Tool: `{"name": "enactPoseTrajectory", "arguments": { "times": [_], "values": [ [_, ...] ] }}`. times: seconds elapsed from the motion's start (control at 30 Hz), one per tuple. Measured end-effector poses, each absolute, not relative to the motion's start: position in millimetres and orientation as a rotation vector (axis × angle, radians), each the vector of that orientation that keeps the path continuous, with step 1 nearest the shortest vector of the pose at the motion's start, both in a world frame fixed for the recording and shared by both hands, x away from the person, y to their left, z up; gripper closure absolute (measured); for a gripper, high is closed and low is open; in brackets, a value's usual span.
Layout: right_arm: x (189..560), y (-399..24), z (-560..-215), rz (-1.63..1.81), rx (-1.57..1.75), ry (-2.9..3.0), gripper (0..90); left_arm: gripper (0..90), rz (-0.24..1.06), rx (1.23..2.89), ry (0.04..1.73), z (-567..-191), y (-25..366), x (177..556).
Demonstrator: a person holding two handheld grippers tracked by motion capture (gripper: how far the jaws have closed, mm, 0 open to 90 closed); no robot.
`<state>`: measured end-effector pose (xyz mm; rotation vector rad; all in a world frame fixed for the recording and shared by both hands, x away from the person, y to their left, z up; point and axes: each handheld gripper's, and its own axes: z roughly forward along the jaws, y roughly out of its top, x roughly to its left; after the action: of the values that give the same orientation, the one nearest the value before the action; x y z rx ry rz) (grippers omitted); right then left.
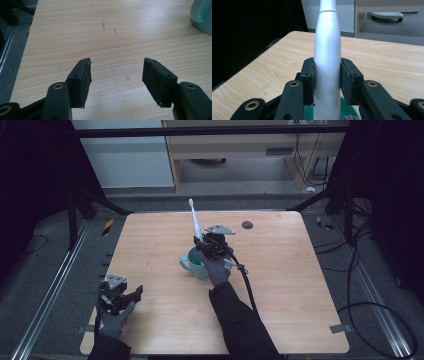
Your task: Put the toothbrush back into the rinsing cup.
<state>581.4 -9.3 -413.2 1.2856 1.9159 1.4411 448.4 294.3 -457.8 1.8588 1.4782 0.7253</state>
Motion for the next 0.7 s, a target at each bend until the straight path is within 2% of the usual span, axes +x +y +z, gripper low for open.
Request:
{"name": "enactPoseTrajectory", "arguments": {
  "times": [0.7],
  "values": [
    [574.3, -3.9, -431.6, 1.311, 1.285, 2.024, 65.8, 39.5, 0.725, 1.864, 1.475, -458.3, 292.8, 448.7]
  ]
}}
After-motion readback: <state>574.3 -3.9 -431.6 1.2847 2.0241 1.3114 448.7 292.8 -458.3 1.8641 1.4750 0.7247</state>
